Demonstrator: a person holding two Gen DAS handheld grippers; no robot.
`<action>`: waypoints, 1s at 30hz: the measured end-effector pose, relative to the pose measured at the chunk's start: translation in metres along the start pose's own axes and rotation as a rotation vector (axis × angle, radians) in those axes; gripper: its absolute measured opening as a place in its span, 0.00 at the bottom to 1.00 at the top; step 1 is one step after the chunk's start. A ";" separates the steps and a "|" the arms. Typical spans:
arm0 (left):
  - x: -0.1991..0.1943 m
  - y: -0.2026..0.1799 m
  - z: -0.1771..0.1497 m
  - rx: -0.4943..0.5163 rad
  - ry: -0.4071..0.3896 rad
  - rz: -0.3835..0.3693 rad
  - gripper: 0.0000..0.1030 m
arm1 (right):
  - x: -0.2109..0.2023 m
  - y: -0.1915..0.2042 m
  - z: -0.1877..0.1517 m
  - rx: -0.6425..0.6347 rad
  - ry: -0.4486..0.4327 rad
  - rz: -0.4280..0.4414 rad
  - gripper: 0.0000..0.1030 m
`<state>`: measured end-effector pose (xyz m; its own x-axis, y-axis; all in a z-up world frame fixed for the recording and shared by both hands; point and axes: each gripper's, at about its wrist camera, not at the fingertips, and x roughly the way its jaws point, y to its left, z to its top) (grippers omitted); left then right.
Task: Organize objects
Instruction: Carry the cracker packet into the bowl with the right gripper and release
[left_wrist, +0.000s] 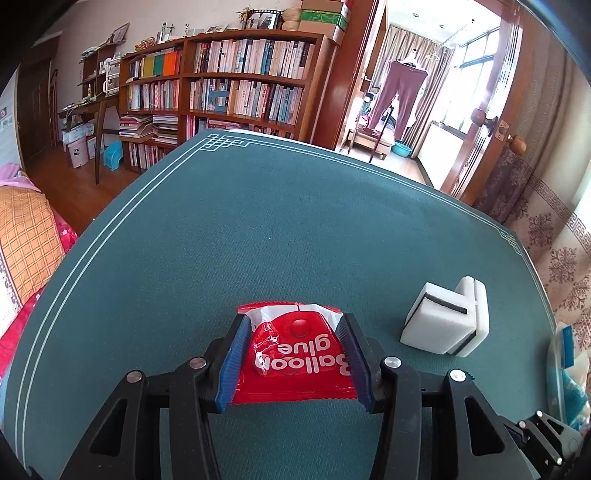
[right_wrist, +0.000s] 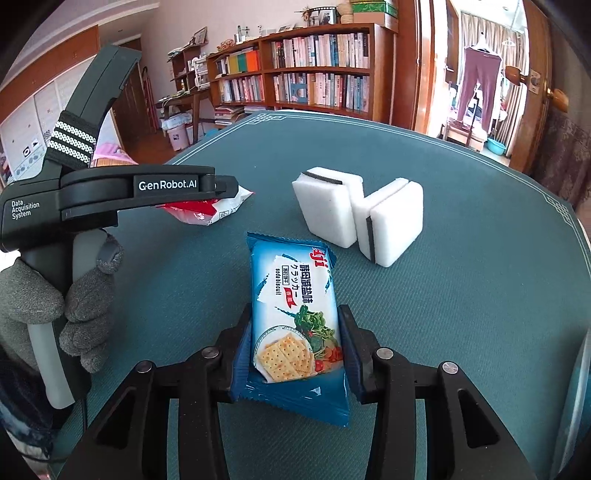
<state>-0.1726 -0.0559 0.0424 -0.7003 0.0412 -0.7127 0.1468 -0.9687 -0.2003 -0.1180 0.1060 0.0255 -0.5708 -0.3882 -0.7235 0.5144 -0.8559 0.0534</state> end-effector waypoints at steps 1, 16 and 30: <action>0.000 0.000 0.000 0.000 0.000 -0.003 0.51 | -0.003 -0.002 -0.001 0.007 -0.004 -0.002 0.42; -0.018 -0.017 0.001 0.027 -0.033 -0.055 0.51 | -0.059 -0.026 -0.018 0.123 -0.078 -0.051 0.42; -0.039 -0.048 -0.011 0.101 -0.065 -0.104 0.51 | -0.120 -0.062 -0.040 0.221 -0.152 -0.157 0.42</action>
<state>-0.1448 -0.0080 0.0722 -0.7521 0.1302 -0.6460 0.0018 -0.9799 -0.1997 -0.0560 0.2192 0.0819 -0.7299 -0.2773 -0.6248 0.2698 -0.9567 0.1094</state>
